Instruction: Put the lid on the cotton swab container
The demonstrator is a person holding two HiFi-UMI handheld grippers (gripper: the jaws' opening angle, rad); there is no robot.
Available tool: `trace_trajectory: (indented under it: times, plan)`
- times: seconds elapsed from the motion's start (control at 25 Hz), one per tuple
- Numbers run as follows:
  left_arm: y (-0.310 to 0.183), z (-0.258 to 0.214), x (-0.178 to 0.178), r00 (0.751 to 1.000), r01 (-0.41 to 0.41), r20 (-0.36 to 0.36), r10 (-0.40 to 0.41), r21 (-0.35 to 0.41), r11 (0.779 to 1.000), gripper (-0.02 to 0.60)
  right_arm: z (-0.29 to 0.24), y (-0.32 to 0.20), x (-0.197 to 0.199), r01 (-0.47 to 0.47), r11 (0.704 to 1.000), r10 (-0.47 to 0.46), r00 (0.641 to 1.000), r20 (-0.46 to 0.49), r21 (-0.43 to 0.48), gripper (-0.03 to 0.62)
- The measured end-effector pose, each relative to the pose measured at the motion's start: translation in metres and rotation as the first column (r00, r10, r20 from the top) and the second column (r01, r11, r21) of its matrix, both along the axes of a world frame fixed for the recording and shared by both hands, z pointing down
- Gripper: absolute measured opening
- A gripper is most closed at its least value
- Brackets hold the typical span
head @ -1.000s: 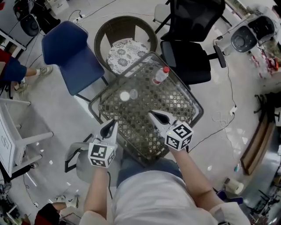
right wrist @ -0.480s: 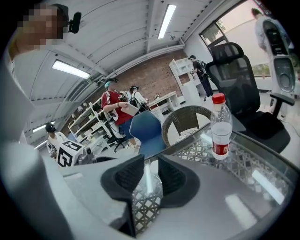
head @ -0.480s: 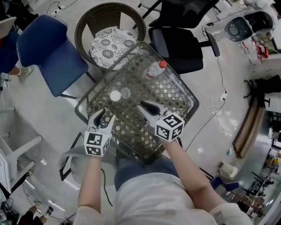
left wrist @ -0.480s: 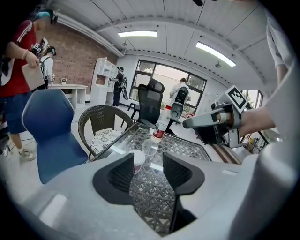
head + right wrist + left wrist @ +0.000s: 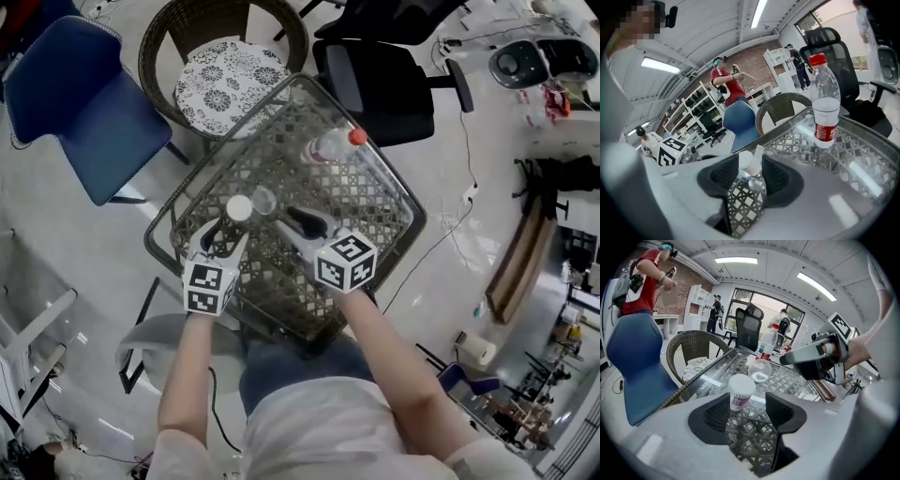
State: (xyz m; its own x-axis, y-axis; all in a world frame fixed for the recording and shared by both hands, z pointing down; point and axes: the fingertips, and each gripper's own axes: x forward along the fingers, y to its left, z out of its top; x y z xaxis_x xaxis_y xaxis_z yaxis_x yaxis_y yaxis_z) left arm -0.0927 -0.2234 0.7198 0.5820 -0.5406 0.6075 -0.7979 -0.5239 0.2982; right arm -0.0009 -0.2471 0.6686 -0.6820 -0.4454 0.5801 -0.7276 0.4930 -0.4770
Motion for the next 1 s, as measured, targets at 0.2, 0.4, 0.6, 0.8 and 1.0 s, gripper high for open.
trace_trajectory:
  times: [0.2, 0.4, 0.6, 0.8, 1.0]
  plan:
    - [-0.006, 0.022, 0.005, 1.000, -0.009, 0.005, 0.009, -0.029, 1.000, 0.232, 0.020, -0.007, -0.005, -0.001, 0.999, 0.002, 1.000, 0.011, -0.039, 0.156]
    - [-0.009, 0.034, 0.008, 0.999, -0.033, -0.001, 0.033, -0.037, 0.999, 0.233, 0.030, -0.009, -0.011, 0.012, 0.998, -0.011, 1.000, 0.020, -0.059, 0.156]
    - [-0.008, 0.037, 0.014, 0.996, -0.084, -0.016, 0.083, -0.040, 0.996, 0.233, 0.025, -0.007, -0.029, 0.047, 0.997, -0.044, 0.997, 0.056, -0.060, 0.156]
    - [-0.008, 0.037, 0.018, 0.993, -0.115, -0.018, 0.114, -0.032, 0.993, 0.233, 0.020, -0.005, -0.047, 0.068, 0.996, -0.064, 0.994, 0.088, -0.049, 0.156]
    - [-0.008, 0.039, 0.019, 0.992, -0.122, -0.022, 0.121, -0.035, 0.992, 0.233, 0.023, -0.004, -0.060, 0.066, 0.995, -0.056, 0.990, 0.128, -0.069, 0.156]
